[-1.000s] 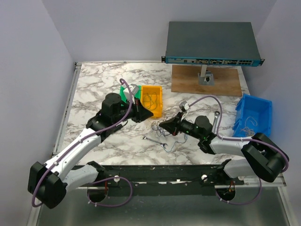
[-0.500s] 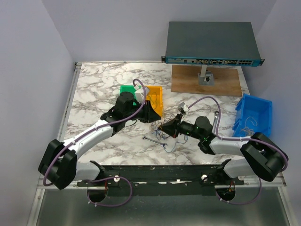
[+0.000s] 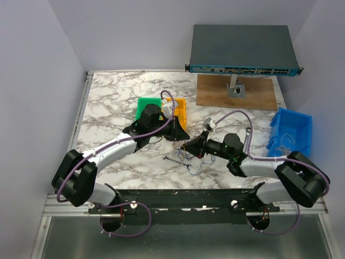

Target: Untangle the cables

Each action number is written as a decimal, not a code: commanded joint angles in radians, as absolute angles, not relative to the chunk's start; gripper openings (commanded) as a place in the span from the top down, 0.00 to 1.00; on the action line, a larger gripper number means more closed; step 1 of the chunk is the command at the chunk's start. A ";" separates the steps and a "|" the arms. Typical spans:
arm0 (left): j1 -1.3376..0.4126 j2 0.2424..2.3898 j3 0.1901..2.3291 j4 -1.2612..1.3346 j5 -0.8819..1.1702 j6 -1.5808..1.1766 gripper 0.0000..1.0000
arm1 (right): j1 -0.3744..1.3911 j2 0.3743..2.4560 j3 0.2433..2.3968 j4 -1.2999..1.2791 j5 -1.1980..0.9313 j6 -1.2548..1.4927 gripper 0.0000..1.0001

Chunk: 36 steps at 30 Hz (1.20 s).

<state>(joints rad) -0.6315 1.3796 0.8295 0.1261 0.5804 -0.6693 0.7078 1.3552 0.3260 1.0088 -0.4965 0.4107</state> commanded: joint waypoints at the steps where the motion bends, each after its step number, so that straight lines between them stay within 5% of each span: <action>1: -0.642 1.404 0.869 0.144 0.629 -0.676 1.00 | 0.713 1.369 0.325 1.045 -0.525 0.407 0.94; 4: -0.642 1.389 0.881 0.130 0.625 -0.661 1.00 | 0.713 1.369 0.324 1.036 -0.505 0.407 0.88; 8: -0.630 1.328 0.903 0.081 0.609 -0.628 1.00 | 0.712 1.375 0.324 1.011 -0.444 0.399 0.59; 11: -0.622 1.260 0.916 0.065 0.608 -0.632 1.00 | 0.713 1.407 0.344 0.987 -0.425 0.395 0.50; 23: -0.586 1.008 1.108 -0.161 0.497 -0.626 1.00 | 0.713 1.508 0.458 0.731 -0.060 0.405 0.50; 36: -0.428 1.103 1.215 -0.399 0.220 -0.500 1.00 | 0.713 1.317 0.333 0.769 0.258 0.434 0.49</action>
<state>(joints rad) -0.4644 1.0359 1.2118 -0.3176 0.3485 -0.5415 0.7078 1.3712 0.3756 0.7536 0.0998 0.4187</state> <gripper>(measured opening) 0.013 0.507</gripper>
